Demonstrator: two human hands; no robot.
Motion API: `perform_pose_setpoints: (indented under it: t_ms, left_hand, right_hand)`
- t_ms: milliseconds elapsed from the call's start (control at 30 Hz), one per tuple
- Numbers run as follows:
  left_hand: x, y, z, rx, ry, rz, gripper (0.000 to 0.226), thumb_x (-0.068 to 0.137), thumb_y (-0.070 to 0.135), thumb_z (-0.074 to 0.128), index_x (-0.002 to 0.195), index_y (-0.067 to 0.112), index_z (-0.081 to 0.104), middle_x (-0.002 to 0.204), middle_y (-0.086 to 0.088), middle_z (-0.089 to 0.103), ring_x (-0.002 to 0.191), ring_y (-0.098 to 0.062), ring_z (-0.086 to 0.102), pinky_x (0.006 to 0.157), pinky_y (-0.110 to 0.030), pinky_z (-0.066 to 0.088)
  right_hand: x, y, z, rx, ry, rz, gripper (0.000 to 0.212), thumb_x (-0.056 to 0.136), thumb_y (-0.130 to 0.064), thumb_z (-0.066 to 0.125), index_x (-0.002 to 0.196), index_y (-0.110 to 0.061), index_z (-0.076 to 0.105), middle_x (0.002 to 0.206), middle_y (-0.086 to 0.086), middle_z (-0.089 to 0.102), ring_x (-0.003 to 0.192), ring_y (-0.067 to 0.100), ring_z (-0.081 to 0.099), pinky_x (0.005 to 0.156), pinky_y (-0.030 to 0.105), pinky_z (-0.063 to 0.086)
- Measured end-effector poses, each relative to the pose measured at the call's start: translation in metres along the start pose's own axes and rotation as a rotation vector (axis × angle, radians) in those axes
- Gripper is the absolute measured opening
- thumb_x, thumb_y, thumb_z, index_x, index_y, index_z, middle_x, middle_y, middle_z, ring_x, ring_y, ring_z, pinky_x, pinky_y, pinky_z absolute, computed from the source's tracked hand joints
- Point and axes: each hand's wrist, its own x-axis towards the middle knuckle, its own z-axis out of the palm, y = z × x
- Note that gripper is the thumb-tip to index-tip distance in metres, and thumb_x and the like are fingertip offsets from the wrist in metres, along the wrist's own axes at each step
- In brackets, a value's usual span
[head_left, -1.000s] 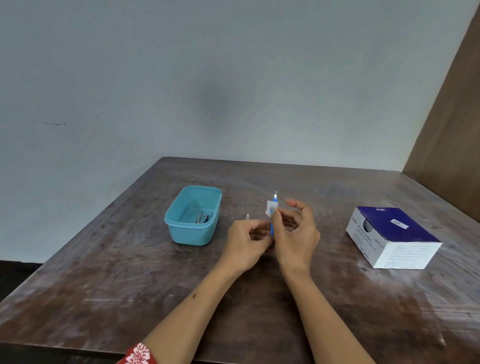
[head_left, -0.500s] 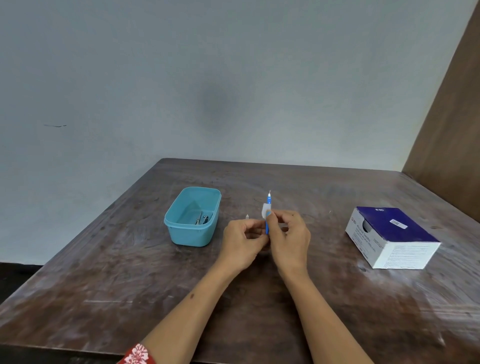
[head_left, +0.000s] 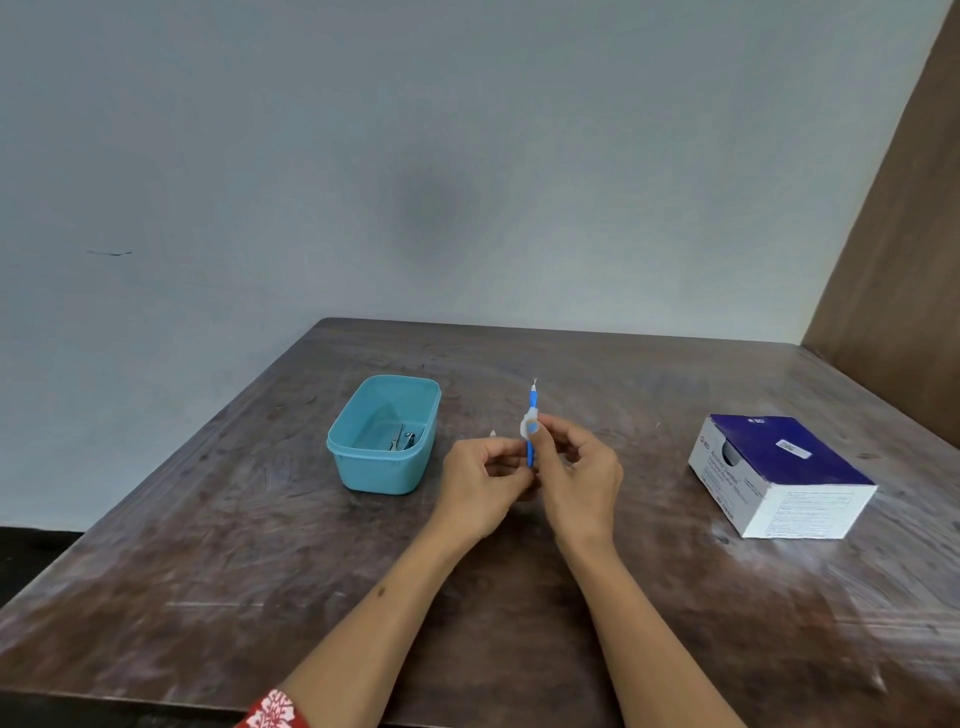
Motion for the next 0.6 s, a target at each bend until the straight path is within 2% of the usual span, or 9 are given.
perform_pose_setpoints:
  t_ms: [100, 167, 267, 367, 433, 500, 600]
  left_hand:
    - [0.0004, 0.0, -0.0009, -0.009, -0.057, -0.048, 0.026, 0.081, -0.005, 0.062, 0.104, 0.006, 0.07, 0.09, -0.011, 0.073, 0.079, -0.02, 0.071, 0.072, -0.031, 0.059]
    - [-0.0003, 0.0014, -0.0004, -0.031, -0.13, -0.092, 0.025, 0.081, -0.007, 0.061, 0.103, 0.003, 0.069, 0.092, -0.015, 0.072, 0.082, -0.026, 0.071, 0.073, -0.034, 0.06]
    - [-0.0025, 0.0028, 0.0025, -0.035, -0.204, -0.129, 0.024, 0.081, -0.007, 0.061, 0.102, 0.003, 0.068, 0.094, -0.016, 0.071, 0.083, -0.027, 0.07, 0.072, -0.032, 0.059]
    - [-0.0023, 0.0013, 0.0046, -0.02, -0.154, -0.106, 0.025, 0.079, -0.008, 0.062, 0.099, 0.004, 0.069, 0.091, -0.016, 0.072, 0.082, -0.029, 0.07, 0.075, -0.038, 0.059]
    - [-0.0011, -0.0003, 0.0047, -0.014, -0.085, -0.077, 0.024, 0.078, -0.009, 0.062, 0.097, 0.003, 0.071, 0.089, -0.017, 0.072, 0.082, -0.03, 0.07, 0.075, -0.042, 0.059]
    - [-0.0004, -0.0007, 0.0041, -0.02, -0.054, -0.075, 0.024, 0.076, -0.009, 0.064, 0.096, 0.002, 0.071, 0.088, -0.018, 0.072, 0.081, -0.03, 0.07, 0.073, -0.04, 0.059]
    - [-0.0002, -0.0008, 0.0025, -0.014, -0.107, -0.101, 0.024, 0.074, -0.007, 0.067, 0.096, 0.003, 0.071, 0.087, -0.015, 0.072, 0.078, -0.028, 0.071, 0.072, -0.038, 0.06]
  right_hand:
    - [0.0016, -0.0007, -0.0005, 0.032, 0.029, 0.051, 0.008, 0.082, -0.021, 0.071, 0.09, -0.022, 0.073, 0.076, -0.009, 0.071, 0.067, 0.003, 0.067, 0.065, 0.023, 0.056]
    - [0.0022, -0.0014, -0.0007, 0.065, 0.1, 0.073, 0.006, 0.082, -0.022, 0.071, 0.087, -0.025, 0.072, 0.078, -0.009, 0.072, 0.071, 0.003, 0.068, 0.069, 0.026, 0.057]
    - [0.0035, -0.0034, -0.0019, 0.102, 0.18, 0.099, 0.007, 0.082, -0.026, 0.07, 0.08, -0.032, 0.07, 0.077, -0.013, 0.071, 0.075, 0.005, 0.068, 0.075, 0.033, 0.057]
    - [0.0035, -0.004, -0.0022, 0.134, 0.144, 0.139, 0.002, 0.082, -0.024, 0.071, 0.081, -0.025, 0.072, 0.073, -0.006, 0.072, 0.064, 0.012, 0.067, 0.066, 0.037, 0.057]
    - [0.0024, -0.0046, -0.0015, 0.145, 0.089, 0.16, 0.003, 0.082, -0.023, 0.071, 0.081, -0.021, 0.073, 0.069, -0.001, 0.071, 0.056, 0.011, 0.062, 0.059, 0.033, 0.053]
    - [0.0014, -0.0056, -0.0014, 0.152, 0.071, 0.164, 0.004, 0.082, -0.022, 0.071, 0.079, -0.021, 0.072, 0.068, -0.001, 0.071, 0.055, 0.009, 0.061, 0.056, 0.029, 0.05]
    - [0.0016, -0.0073, -0.003, 0.188, 0.11, 0.166, 0.005, 0.083, -0.023, 0.07, 0.078, -0.021, 0.071, 0.07, -0.002, 0.071, 0.06, 0.011, 0.063, 0.058, 0.03, 0.052]
